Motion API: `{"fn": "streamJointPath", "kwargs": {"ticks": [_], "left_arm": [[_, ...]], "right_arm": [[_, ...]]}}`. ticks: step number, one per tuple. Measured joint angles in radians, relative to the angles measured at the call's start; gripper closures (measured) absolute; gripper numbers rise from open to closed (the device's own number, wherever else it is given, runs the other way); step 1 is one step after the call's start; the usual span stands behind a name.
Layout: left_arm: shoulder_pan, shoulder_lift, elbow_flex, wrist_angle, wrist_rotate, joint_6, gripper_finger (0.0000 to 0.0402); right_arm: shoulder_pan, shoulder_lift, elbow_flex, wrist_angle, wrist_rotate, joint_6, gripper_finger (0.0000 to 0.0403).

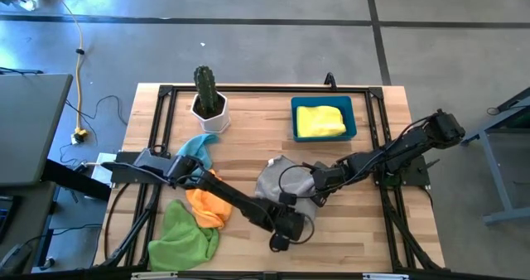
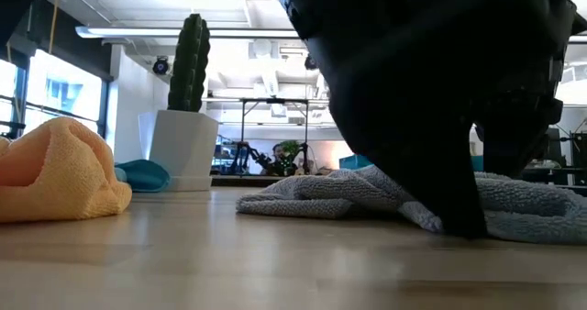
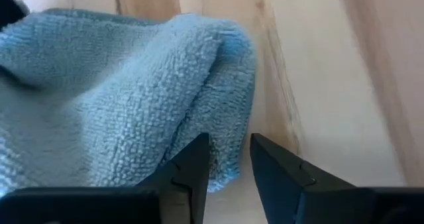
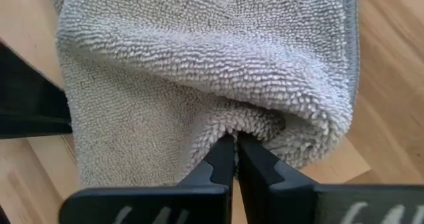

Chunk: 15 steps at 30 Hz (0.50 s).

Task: Fold microfiber towels
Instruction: Fold the gray microfiber cloth

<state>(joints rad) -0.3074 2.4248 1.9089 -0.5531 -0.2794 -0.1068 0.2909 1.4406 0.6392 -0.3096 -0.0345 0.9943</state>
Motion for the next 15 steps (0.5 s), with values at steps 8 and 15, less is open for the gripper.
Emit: {"fn": "streamJointPath", "kwargs": {"ticks": [8,15], "left_arm": [[0.016,-0.004,-0.01,-0.055,0.007,-0.101,0.0313],[0.0,-0.024,-0.014,-0.175,-0.002,-0.264,0.0395]], "right_arm": [[0.0,0.0,0.0,0.001,-0.001,-0.005,0.0402],[0.0,0.0,0.0,-0.003,-0.009,-0.137,0.0402]]}}
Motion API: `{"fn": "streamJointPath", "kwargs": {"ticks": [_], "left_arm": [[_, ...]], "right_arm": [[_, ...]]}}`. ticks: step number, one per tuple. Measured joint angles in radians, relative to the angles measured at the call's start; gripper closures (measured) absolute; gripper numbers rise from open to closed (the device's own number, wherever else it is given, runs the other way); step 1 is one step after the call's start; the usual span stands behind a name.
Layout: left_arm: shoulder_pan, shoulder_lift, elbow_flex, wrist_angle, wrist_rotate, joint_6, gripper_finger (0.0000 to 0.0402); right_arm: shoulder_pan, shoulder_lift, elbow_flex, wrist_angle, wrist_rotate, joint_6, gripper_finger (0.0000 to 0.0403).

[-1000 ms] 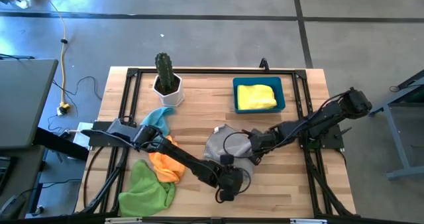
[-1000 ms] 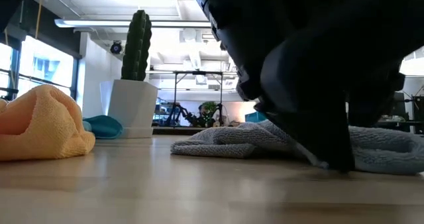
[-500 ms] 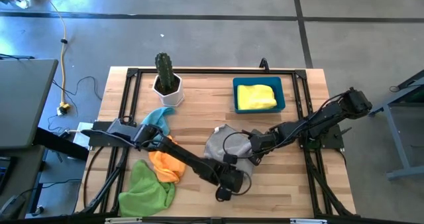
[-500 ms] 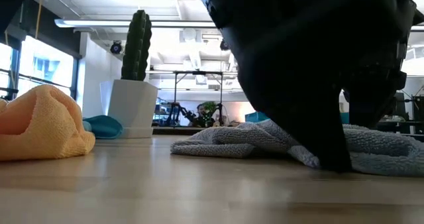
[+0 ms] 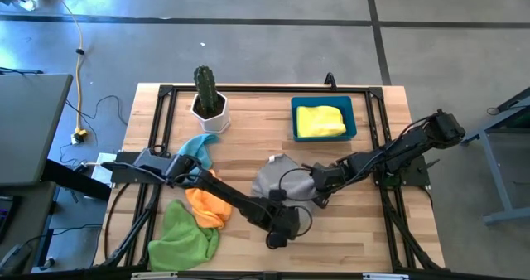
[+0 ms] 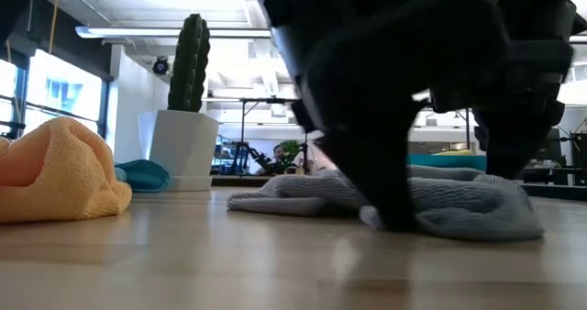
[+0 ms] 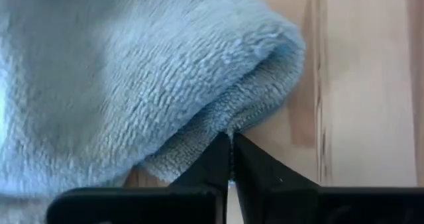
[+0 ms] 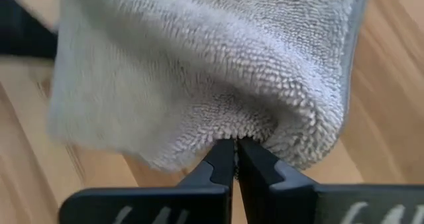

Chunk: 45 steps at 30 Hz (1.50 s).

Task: Fold microfiber towels
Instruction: Fold the gray microfiber cloth

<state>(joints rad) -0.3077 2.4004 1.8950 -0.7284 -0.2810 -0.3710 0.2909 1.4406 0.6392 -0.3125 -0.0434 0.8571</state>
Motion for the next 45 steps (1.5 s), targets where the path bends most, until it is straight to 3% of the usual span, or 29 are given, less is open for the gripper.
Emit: {"fn": "streamJointPath", "kwargs": {"ticks": [7,15,25,36,45], "left_arm": [[-0.034,-0.079,0.056,-0.176,0.02,-0.185,0.0399],[-0.047,-0.179,0.173,-0.338,0.009,-0.364,0.04],[-0.04,-0.23,0.348,-0.546,0.001,-0.378,0.0401],[-0.033,-0.233,0.458,-0.82,-0.084,-0.386,0.0401],[-0.016,-0.282,0.461,-0.843,-0.153,-0.446,0.0401]], "right_arm": [[0.017,-0.031,0.001,0.002,0.0,-0.24,0.0402],[0.018,-0.212,0.002,0.019,0.059,-0.386,0.0403],[0.018,-0.413,0.059,-0.032,0.236,-0.464,0.0403],[0.018,-0.374,0.337,-0.39,0.434,-0.49,0.0403],[0.027,-0.262,0.52,-0.701,0.354,-0.279,0.0403]]}}
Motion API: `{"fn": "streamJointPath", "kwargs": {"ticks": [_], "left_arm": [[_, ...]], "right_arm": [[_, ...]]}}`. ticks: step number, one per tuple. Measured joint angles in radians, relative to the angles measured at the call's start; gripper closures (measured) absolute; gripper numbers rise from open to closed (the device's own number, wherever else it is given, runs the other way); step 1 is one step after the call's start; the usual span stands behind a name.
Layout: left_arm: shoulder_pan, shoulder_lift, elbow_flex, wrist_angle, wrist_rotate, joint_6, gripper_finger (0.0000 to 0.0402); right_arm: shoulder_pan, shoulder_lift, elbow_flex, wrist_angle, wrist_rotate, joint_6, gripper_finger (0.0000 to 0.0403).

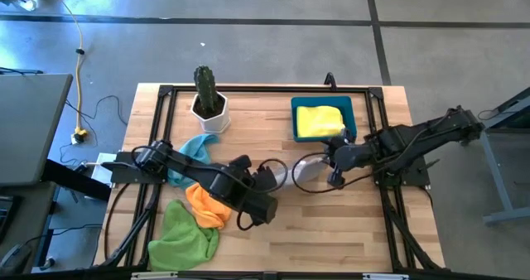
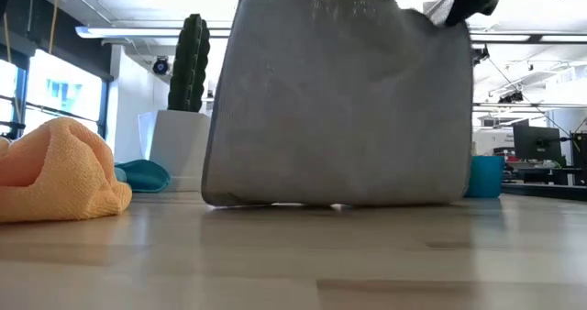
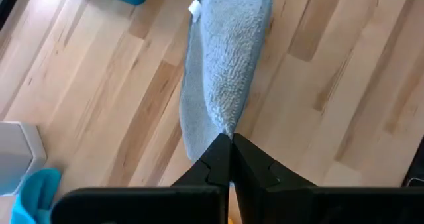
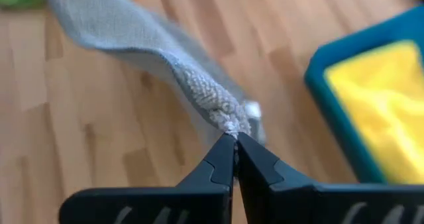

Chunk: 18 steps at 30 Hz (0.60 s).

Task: Fold microfiber towels
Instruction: Fold the gray microfiber cloth

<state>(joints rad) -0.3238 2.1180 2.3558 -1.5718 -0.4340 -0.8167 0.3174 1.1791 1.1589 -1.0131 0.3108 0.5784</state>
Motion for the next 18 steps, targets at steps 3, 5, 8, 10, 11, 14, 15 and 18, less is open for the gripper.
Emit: {"fn": "streamJointPath", "kwargs": {"ticks": [3,5,8,10,11,14,15,18], "left_arm": [[0.005,-0.015,0.0,0.0,0.009,0.031,0.0401],[0.01,-0.017,0.001,0.001,0.018,0.077,0.0401],[0.028,-0.026,0.0,0.001,0.008,0.159,0.0401],[0.049,-0.029,0.001,0.001,-0.038,0.197,0.0401],[0.06,-0.031,0.0,0.001,-0.06,0.212,0.0401],[0.099,-0.041,0.0,0.001,-0.121,0.266,0.0401],[0.112,-0.044,0.0,0.001,-0.142,0.279,0.0401],[0.152,-0.056,0.0,0.001,-0.188,0.318,0.0401]], "right_arm": [[0.02,0.024,0.033,-0.01,-0.052,0.016,0.0403],[0.027,0.029,0.054,-0.017,-0.057,0.001,0.0403],[0.023,0.031,0.088,-0.038,-0.018,-0.034,0.0403],[0.01,0.031,0.113,-0.063,0.053,-0.061,0.0403],[0.0,0.031,0.124,-0.075,0.089,-0.077,0.0403],[-0.039,0.03,0.131,-0.082,0.167,-0.159,0.0403],[-0.054,0.03,0.129,-0.082,0.187,-0.194,0.0403],[-0.103,0.034,0.118,-0.091,0.242,-0.254,0.0403]]}}
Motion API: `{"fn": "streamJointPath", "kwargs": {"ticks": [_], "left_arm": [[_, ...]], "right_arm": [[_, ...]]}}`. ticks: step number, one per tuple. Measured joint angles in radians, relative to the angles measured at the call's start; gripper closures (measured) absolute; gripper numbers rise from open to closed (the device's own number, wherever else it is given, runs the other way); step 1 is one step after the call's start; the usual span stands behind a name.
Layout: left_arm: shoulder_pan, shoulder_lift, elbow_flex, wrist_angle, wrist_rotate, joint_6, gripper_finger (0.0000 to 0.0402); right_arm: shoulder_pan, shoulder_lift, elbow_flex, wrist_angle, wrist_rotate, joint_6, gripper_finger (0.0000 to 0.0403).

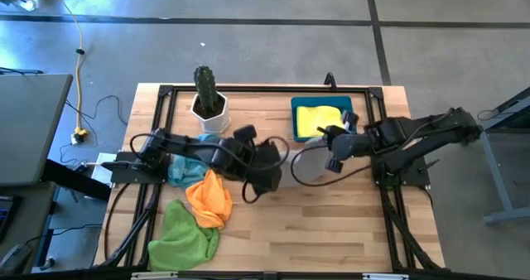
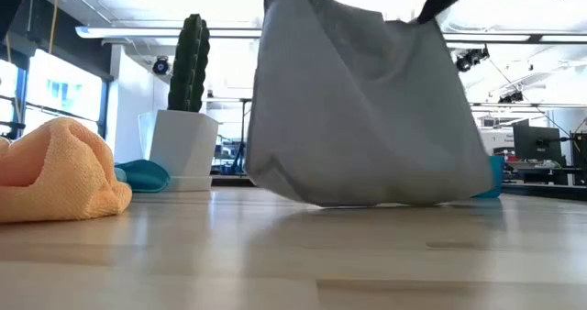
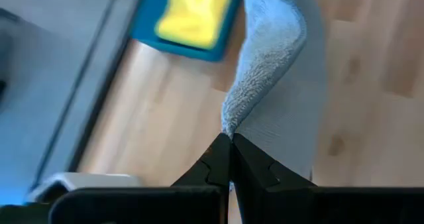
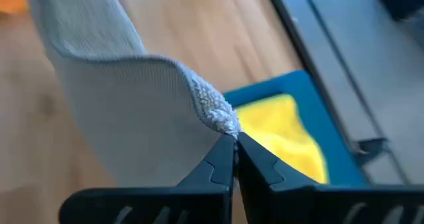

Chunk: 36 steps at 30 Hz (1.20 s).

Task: Fold microfiber towels
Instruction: Fold the gray microfiber cloth

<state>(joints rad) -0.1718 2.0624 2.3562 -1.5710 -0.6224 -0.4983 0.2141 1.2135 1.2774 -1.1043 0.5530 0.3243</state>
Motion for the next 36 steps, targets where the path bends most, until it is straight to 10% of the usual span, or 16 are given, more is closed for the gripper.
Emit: {"fn": "streamJointPath", "kwargs": {"ticks": [12,21,28,31,36], "left_arm": [[0.02,-0.055,0.001,0.001,-0.051,-0.025,0.0401],[-0.076,0.03,-0.025,0.0,0.209,-0.023,0.0401],[-0.071,0.035,-0.024,0.0,-0.092,-0.048,0.0401],[-0.076,0.033,-0.007,-0.001,-0.107,-0.074,0.0401],[-0.074,0.013,-0.005,0.065,0.357,0.001,0.0401]], "right_arm": [[-0.002,-0.003,-0.002,-0.065,0.072,0.093,0.0403],[0.114,0.077,-0.026,-0.081,-0.231,0.162,0.0403],[0.114,0.098,-0.026,-0.109,0.124,0.256,0.0403],[0.116,0.1,-0.007,-0.109,-0.029,0.152,0.0403],[0.117,0.099,0.076,-0.109,-0.438,-0.024,0.0403]]}}
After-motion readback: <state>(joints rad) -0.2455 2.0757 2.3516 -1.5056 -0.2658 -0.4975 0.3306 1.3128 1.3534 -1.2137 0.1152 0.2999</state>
